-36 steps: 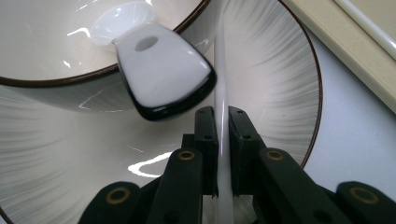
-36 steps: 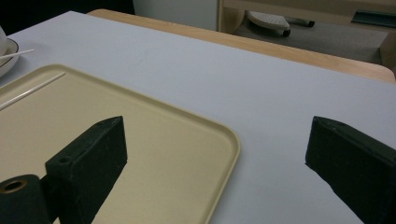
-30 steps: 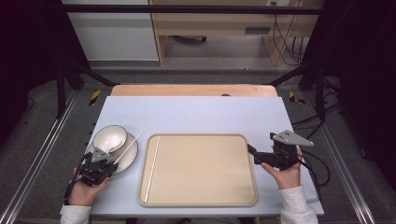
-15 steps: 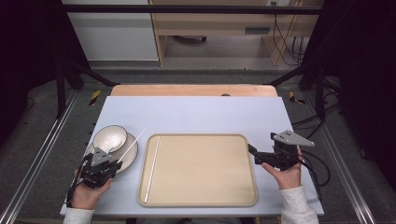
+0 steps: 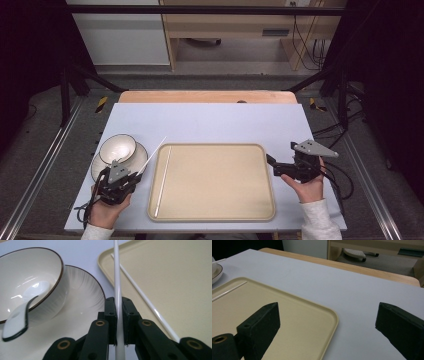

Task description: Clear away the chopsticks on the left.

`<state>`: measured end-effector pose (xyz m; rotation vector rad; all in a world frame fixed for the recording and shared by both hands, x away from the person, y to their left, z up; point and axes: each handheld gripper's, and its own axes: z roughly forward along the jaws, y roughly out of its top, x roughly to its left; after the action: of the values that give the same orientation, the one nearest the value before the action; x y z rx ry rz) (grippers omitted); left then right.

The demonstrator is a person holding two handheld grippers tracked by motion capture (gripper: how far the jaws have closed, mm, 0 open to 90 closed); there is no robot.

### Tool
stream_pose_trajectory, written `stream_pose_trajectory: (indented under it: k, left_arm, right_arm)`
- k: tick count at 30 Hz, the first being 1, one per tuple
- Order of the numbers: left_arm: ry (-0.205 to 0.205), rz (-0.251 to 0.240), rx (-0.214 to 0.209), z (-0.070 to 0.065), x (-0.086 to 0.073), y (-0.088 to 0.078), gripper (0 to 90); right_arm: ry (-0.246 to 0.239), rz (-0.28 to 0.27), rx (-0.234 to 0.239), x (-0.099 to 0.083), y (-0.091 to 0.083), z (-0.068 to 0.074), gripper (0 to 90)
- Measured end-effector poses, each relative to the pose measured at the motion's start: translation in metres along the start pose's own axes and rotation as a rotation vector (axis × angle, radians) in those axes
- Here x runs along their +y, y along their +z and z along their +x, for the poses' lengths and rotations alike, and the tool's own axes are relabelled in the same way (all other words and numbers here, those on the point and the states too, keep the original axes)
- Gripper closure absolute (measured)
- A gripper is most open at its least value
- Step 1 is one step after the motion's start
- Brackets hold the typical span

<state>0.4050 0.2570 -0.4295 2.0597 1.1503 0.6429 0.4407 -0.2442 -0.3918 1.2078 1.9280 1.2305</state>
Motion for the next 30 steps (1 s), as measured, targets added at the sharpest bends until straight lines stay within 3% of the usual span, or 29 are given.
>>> stream_pose_trajectory:
  k: [10,19,25,26,29,30]
  left_arm:
    - [0.001,-0.036,-0.015,-0.027,0.004,0.002,84.0]
    - [-0.032,-0.061,0.023,-0.052,0.004,0.006,84.0]
    - [-0.100,-0.084,0.048,-0.063,0.007,0.009,84.0]
    - [-0.130,-0.089,0.048,-0.066,0.008,0.010,84.0]
    - [-0.143,-0.094,0.061,-0.070,0.009,0.012,84.0]
    - [-0.176,-0.110,0.061,-0.073,0.010,0.013,84.0]
  right_arm:
    - [0.005,-0.001,0.002,0.000,-0.001,0.000,6.0]
    - [0.008,-0.006,0.001,0.001,-0.002,0.000,6.0]
    - [0.013,-0.015,0.001,0.001,-0.004,-0.001,6.1]
    - [0.015,-0.015,0.004,0.001,-0.003,-0.001,6.1]
    - [0.013,-0.012,0.008,0.001,-0.003,-0.001,6.1]
    - [0.014,-0.013,0.010,0.001,-0.003,0.000,6.1]
